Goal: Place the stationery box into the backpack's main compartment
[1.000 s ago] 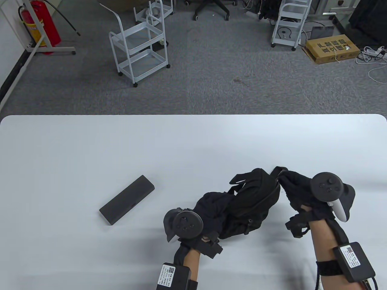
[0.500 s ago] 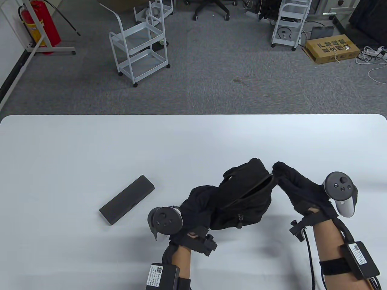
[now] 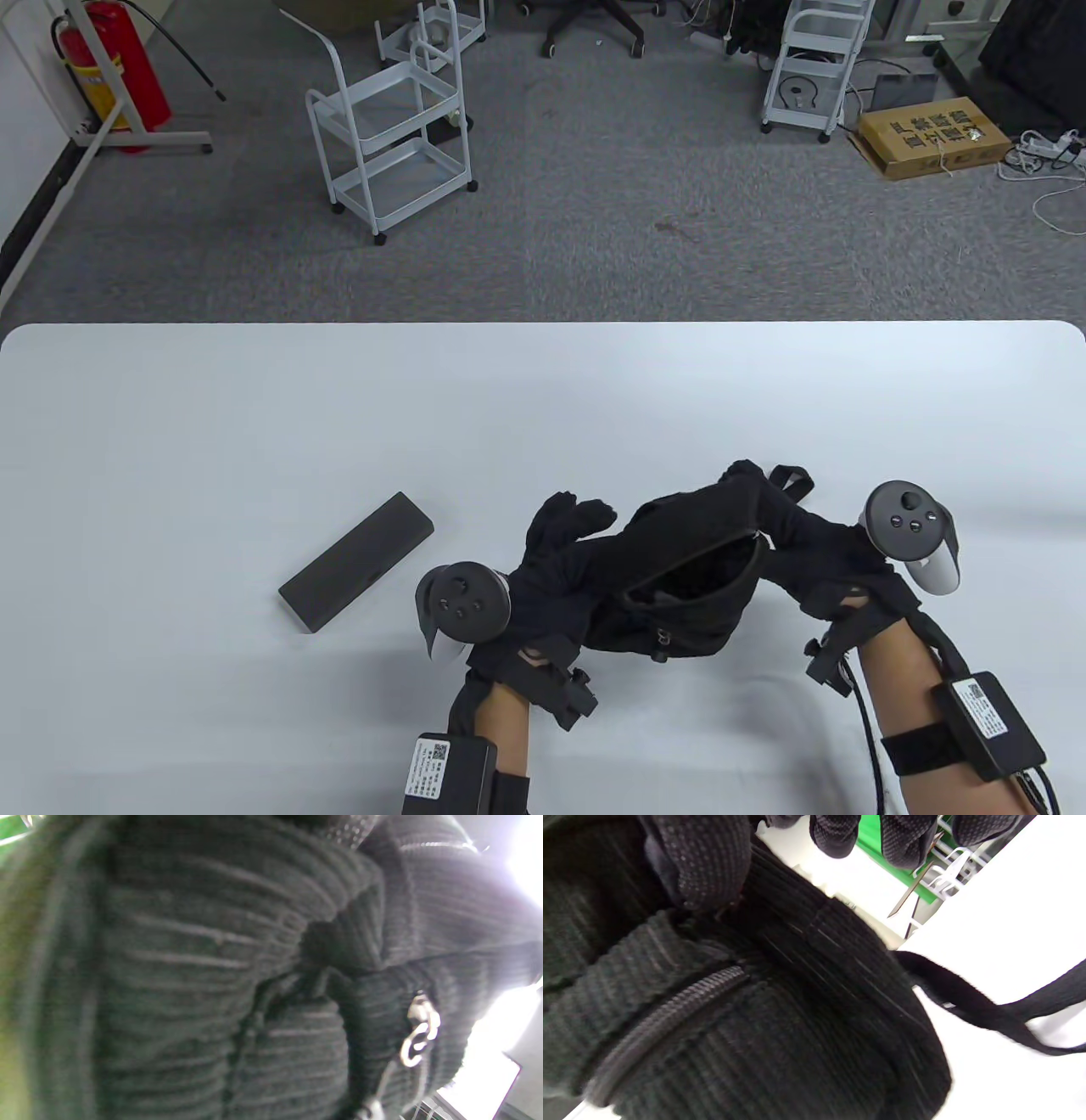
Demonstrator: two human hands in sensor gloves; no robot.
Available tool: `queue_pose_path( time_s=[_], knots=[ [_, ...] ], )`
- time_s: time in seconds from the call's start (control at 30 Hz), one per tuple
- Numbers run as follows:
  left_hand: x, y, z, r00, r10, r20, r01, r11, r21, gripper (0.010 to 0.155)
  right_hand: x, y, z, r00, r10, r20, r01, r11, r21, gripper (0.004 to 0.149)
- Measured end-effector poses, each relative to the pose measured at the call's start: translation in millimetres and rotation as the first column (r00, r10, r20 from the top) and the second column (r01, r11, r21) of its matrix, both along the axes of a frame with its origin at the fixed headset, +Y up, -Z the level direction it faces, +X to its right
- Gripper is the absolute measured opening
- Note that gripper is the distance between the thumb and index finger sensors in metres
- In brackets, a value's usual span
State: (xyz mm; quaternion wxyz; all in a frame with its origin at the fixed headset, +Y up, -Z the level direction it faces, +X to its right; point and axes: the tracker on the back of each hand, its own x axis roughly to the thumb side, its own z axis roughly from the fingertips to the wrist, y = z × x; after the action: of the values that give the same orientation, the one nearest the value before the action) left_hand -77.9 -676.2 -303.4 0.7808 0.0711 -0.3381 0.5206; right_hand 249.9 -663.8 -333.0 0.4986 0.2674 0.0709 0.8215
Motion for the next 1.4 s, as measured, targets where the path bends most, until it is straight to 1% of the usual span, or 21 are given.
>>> queue_pose_path(
  time_s=[0.1,0.17,0.23,0.37,0.43,0.5,0.53,0.6,0.63,0.7,0.77,0.83,0.9,0.93,1.0,1.07,1.13,1.2,1.3,1.33,1.4],
  knots=[
    [-0.7,-3.5,-2.3,1.0,0.003,-0.009,-0.003,1.0,-0.022,0.044,-10.2,3.5,3.7,0.999,-0.02,-0.034,0.021,1.0,0.019,0.087],
    [-1.8,-6.8,-4.2,0.999,-0.027,-0.035,0.025,0.999,-0.046,0.046,-13.2,6.5,6.7,0.997,-0.08,-0.008,0.081,0.995,0.053,0.067],
    [-4.0,-9.7,-5.6,0.994,-0.073,-0.078,0.068,0.995,-0.068,0.05,-14.2,9.5,9.3,0.993,-0.118,-0.002,0.118,0.99,0.077,0.055],
    [-18.0,-8.5,-9.9,0.973,-0.13,-0.189,0.109,0.987,-0.119,0.062,-11.9,19.8,17.2,0.988,-0.14,0.062,0.125,0.973,0.193,0.05],
    [-33.4,-4.1,-12.6,0.942,-0.163,-0.294,0.124,0.981,-0.146,0.064,-8.6,22.9,19.0,0.984,-0.152,0.088,0.13,0.967,0.218,0.049],
    [-58.7,-3.1,-17.6,0.878,-0.255,-0.406,0.177,0.959,-0.22,0.067,-3.2,24.0,18.2,0.984,-0.142,0.108,0.115,0.967,0.228,0.049],
    [-69.1,-4.9,-19.6,0.846,-0.324,-0.424,0.226,0.937,-0.266,0.069,0.0,23.7,17.0,0.984,-0.138,0.115,0.11,0.968,0.225,0.049],
    [-95.2,-12.7,-24.7,0.735,-0.529,-0.424,0.374,0.838,-0.397,0.078,5.0,22.8,14.2,0.98,-0.149,0.131,0.119,0.969,0.216,0.049],
    [-112.0,-20.7,-27.6,0.644,-0.641,-0.417,0.416,0.751,-0.512,0.082,8.0,22.2,12.4,0.979,-0.152,0.136,0.121,0.97,0.21,0.049],
    [-139.6,-36.5,-33.0,0.532,-0.76,-0.373,0.424,0.62,-0.66,0.09,14.1,19.8,9.0,0.976,-0.158,0.151,0.128,0.973,0.194,0.05],
    [-169.5,-53.6,-37.2,0.419,-0.844,-0.336,0.425,0.509,-0.748,0.098,19.5,17.6,6.5,0.975,-0.149,0.162,0.119,0.976,0.184,0.049],
    [-192.8,-65.5,-37.5,0.367,-0.871,-0.326,0.373,0.459,-0.806,0.103,24.7,15.7,5.0,0.973,-0.142,0.18,0.11,0.978,0.18,0.049],
    [-209.1,-76.5,-36.9,0.426,-0.835,-0.349,0.3,0.494,-0.816,0.105,30.5,13.7,3.2,0.971,-0.137,0.196,0.104,0.98,0.17,0.05],
    [-215.4,-83.2,-37.5,0.44,-0.831,-0.341,0.272,0.485,-0.831,0.106,33.5,12.3,1.8,0.969,-0.141,0.202,0.109,0.981,0.162,0.049],
    [-223.9,-92.7,-37.7,0.422,-0.864,-0.274,0.259,0.405,-0.877,0.107,37.9,9.7,-1.2,0.968,-0.14,0.208,0.112,0.983,0.143,0.05],
    [-228.2,-101.6,-37.2,0.447,-0.862,-0.239,0.248,0.376,-0.893,0.108,41.1,6.2,-4.4,0.966,-0.142,0.216,0.117,0.985,0.126,0.05],
    [-229.8,-107.6,-37.8,0.5,-0.824,-0.267,0.226,0.421,-0.878,0.104,42.7,3.8,-6.3,0.966,-0.136,0.218,0.113,0.987,0.115,0.05],
    [-229.6,-104.2,-36.5,0.44,-0.843,-0.309,0.228,0.438,-0.87,0.097,43.9,1.6,-8.0,0.967,-0.124,0.221,0.102,0.989,0.107,0.05],
    [-223.7,-101.1,-35.5,0.413,-0.853,-0.319,0.287,0.455,-0.843,0.092,45.5,-0.1,-8.9,0.966,-0.123,0.227,0.102,0.989,0.102,0.05],
    [-221.4,-96.4,-35.1,0.423,-0.834,-0.354,0.299,0.497,-0.814,0.091,46.3,-0.3,-9.0,0.966,-0.123,0.229,0.102,0.99,0.102,0.05],
    [-216.8,-83.9,-35.0,0.517,-0.742,-0.426,0.267,0.613,-0.744,0.087,49.1,-0.2,-8.6,0.962,-0.131,0.239,0.109,0.989,0.103,0.05]
  ],
)
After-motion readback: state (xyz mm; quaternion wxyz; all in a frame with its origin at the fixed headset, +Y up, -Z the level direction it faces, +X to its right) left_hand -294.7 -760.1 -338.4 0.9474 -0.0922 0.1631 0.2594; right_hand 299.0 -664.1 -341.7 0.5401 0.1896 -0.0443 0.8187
